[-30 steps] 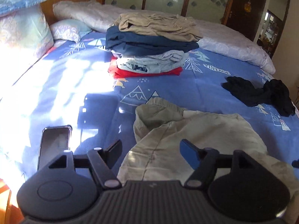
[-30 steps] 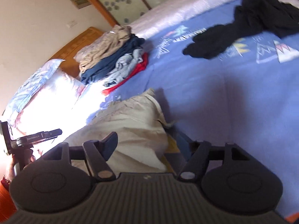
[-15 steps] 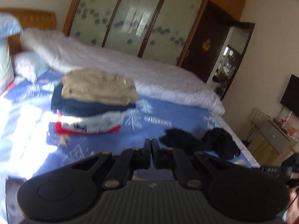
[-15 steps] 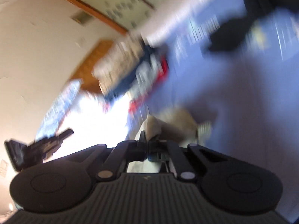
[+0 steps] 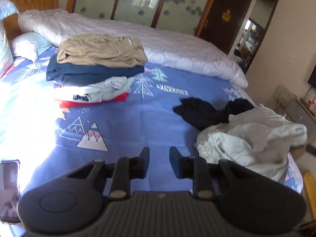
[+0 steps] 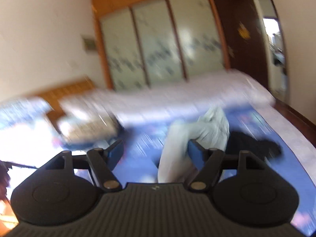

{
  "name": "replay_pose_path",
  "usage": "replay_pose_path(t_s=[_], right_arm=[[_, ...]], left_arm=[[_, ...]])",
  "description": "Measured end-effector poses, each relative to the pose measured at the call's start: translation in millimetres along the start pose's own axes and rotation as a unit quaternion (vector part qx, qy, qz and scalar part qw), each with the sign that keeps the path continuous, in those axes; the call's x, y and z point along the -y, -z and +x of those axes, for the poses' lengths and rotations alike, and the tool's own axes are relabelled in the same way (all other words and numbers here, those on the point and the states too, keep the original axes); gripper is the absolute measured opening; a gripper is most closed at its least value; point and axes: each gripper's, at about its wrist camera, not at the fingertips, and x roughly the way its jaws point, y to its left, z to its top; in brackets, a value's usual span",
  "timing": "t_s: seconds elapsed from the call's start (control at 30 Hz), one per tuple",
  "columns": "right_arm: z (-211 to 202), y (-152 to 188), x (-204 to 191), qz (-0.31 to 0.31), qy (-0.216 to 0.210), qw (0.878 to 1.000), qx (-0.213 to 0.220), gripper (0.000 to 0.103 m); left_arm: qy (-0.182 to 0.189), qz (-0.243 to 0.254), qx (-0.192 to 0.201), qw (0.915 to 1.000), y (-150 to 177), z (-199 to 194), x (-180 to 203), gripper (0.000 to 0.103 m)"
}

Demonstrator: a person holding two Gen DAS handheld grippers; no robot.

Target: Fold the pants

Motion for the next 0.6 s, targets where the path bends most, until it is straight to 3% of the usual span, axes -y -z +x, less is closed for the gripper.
replay_pose_path(t_s=[0.07, 0.17, 0.27, 0.4, 0.43, 0.47, 0.53, 0.6], right_arm=[[13.5, 45.3, 0.5, 0.027, 0.004, 0.997, -0.073, 0.071], [17.6, 91.5, -32.6, 0.044, -0.07, 0.988, -0.132, 0.071], [36.3, 109.6, -81.7, 0.039, -0.155, 0.967, -0.199, 0.072], [100.1, 134.3, -126.2, 0.018, -0.176, 0.946, -0.273, 0.069], [114.4, 142.7, -131.6, 0.023, -0.168, 0.944, -0.285, 0.037], [123.2, 143.3, -133.7, 0.027, -0.153, 0.946, -0.284, 0.013], [112.3, 138.3, -118.5, 0.069, -0.182, 0.944, -0.264, 0.006], [86.3, 116.2, -92.9, 0.093, -0.195, 0.952, -0.217, 0.006]], left_arm=[[-0.01, 0.019, -0.02, 0.9995, 9.4, 17.7, 11.7, 0.028], [0.011, 0.01, -0.036, 0.9992, 24.0, 27.7, 14.8, 0.029], [0.01, -0.003, -0.044, 0.999, 26.7, 31.4, 15.4, 0.029], [0.015, -0.015, -0.038, 0.9991, 23.1, 24.9, 17.3, 0.029], [0.013, -0.012, -0.035, 0.9992, 21.0, 22.5, 20.3, 0.029], [0.011, -0.007, -0.033, 0.9994, 19.0, 20.4, 23.2, 0.029], [0.01, 0.004, -0.027, 0.9996, 14.4, 19.2, 27.0, 0.036], [0.01, 0.014, -0.017, 0.9997, 9.0, 22.3, 30.8, 0.044]])
